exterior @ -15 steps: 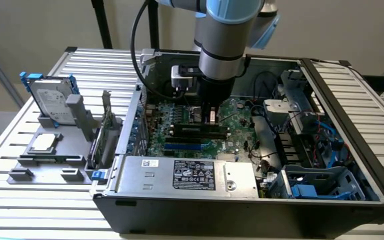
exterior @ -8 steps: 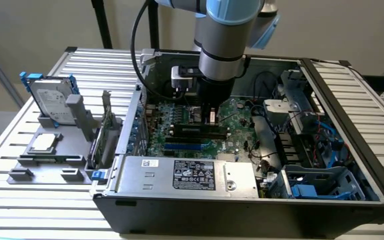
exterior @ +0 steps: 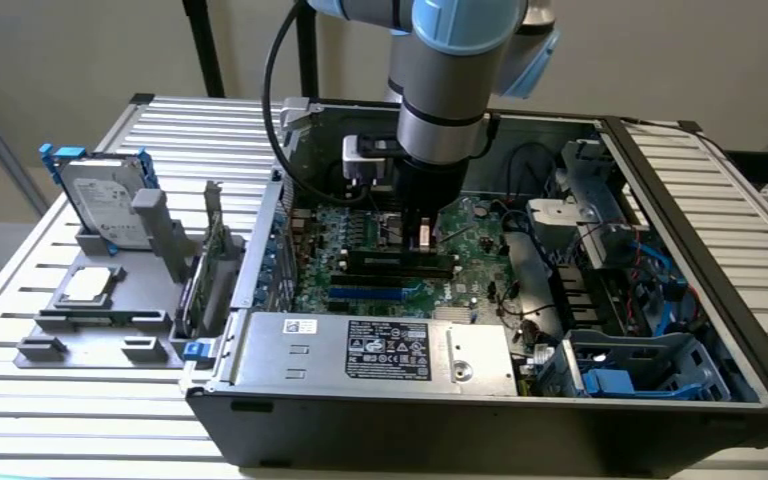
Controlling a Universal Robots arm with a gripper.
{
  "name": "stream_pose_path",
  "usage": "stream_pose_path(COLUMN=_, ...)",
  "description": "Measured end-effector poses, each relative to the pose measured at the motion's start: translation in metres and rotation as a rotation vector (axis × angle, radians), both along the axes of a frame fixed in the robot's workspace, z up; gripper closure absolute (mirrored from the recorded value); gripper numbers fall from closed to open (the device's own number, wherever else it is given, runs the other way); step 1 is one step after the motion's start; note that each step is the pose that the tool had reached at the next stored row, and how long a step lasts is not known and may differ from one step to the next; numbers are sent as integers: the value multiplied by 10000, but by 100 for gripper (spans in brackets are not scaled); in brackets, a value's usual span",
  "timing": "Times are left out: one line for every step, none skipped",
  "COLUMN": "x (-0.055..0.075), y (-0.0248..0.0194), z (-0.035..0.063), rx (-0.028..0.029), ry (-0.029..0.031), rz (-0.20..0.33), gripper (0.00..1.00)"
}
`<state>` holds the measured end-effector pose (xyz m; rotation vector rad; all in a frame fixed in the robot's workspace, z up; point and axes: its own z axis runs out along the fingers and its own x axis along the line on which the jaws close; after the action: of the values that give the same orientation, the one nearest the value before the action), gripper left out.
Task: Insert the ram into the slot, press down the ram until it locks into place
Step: 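Insert the ram into the slot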
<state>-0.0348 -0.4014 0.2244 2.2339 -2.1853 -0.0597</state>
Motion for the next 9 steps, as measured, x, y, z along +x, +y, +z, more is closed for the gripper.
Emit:
stream_pose_path(x=0, y=0, z=-2, rx=0, ry=0, rz=0, gripper=87)
stream_pose_path(x=0, y=0, z=-4, rx=0, ry=0, rz=0, gripper=87)
stream_pose_path(x=0, y=0, z=-5, rx=1, ry=-1, rz=0, gripper=87)
stream_pose_path(x=0, y=0, z=-7, rx=0, ry=0, rz=1, gripper=87)
stream_pose_path(x=0, y=0, z=-8, rx=0, ry=0, rz=0, gripper=87)
stream_pose_path(x=0, y=0, z=-10, rx=1, ry=0, rz=0, gripper=87)
stream_pose_path(x=0, y=0, z=-11, rx=1, ry=-1, rz=0, gripper=87)
stream_pose_path(x=0, y=0, z=-12, rx=0, ry=0, rz=0, gripper=87)
stream_pose_path(x=0, y=0, z=-13, rx=0, ry=0, rz=1, gripper=87)
